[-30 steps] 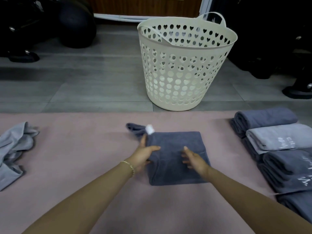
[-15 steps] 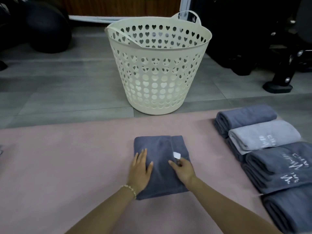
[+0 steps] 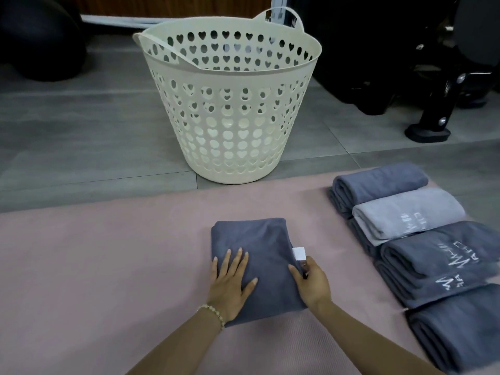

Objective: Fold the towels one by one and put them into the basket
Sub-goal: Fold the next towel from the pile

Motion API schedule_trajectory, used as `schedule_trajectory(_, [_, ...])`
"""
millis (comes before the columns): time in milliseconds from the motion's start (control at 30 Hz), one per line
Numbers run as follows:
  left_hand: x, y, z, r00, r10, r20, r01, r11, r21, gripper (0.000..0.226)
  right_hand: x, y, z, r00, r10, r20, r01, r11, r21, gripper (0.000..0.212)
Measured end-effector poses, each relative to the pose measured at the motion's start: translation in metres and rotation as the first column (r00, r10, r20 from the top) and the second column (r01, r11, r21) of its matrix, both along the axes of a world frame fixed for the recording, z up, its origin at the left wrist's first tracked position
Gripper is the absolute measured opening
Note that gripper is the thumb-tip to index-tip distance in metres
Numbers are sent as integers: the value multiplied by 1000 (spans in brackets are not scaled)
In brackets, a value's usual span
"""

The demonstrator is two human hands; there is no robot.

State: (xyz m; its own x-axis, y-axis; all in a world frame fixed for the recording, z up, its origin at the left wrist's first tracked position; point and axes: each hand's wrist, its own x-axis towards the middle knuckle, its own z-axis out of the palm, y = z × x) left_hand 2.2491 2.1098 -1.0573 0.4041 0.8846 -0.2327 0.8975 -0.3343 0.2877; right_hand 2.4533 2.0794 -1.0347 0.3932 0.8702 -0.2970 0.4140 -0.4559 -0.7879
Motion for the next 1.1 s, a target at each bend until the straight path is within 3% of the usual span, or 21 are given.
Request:
schedule_trajectory(33, [2, 1, -5, 999, 3, 34, -5, 998, 55, 96, 2, 0, 0, 999, 7, 43, -4, 999, -54, 23])
schedule_trajectory(167, [5, 8, -4, 917, 337, 213, -321, 941, -105, 97, 8, -2, 2, 984, 97, 151, -65, 976, -207, 35])
schedule_trajectory(233, [7, 15, 1, 780, 499, 379, -468, 866, -176, 94, 6, -3, 2, 972, 176, 155, -124, 947, -296, 47])
schedule_trajectory(333, [4, 35, 5, 464, 697, 547, -631, 693, -348, 90, 2, -3, 4, 977, 201, 66, -158, 900, -407, 61])
schedule_trajectory(400, [-4, 52, 10, 264, 791, 552, -564, 591, -578, 73, 4, -1, 9, 985, 85, -150, -145, 883, -447, 70])
schedule_trajectory(433, [-8, 59, 14, 210, 826, 522, -493, 551, -673, 64, 6, 0, 12, 965, 21, -261, -145, 873, -466, 77])
schedule_trajectory(467, [-11, 64, 19, 207, 850, 485, -422, 525, -739, 57, 7, -1, 16, 939, -16, -345, -161, 863, -479, 87])
schedule_trajectory(567, [-20, 74, 42, 375, 816, 440, -228, 541, -809, 49, 13, -2, 22, 871, -19, -491, -244, 851, -465, 102])
schedule_trajectory(733, [-38, 57, 66, 340, 831, 439, 121, 425, -897, 50, 16, 2, 55, 718, 49, -694, -384, 860, -336, 51])
schedule_trajectory(833, [-55, 47, 85, 247, 888, 388, 178, 352, -919, 46, 13, 8, 81, 709, 159, -688, -425, 874, -236, 53])
schedule_trajectory(933, [-86, 46, 104, 165, 946, 280, 193, 247, -950, 75, 7, 15, 98, 678, 187, -711, -340, 937, -78, 69])
schedule_trajectory(967, [-97, 44, 112, 170, 952, 256, 206, 219, -954, 79, 3, 17, 102, 666, 167, -727, -283, 958, -40, 74])
schedule_trajectory(1033, [-116, 38, 125, 256, 925, 282, 201, 234, -951, 79, -7, 22, 109, 648, 142, -748, -192, 981, 20, 62])
schedule_trajectory(1100, [-127, 31, 135, 352, 863, 364, 167, 324, -931, 81, -19, 26, 117, 662, 148, -735, -162, 985, 52, 43])
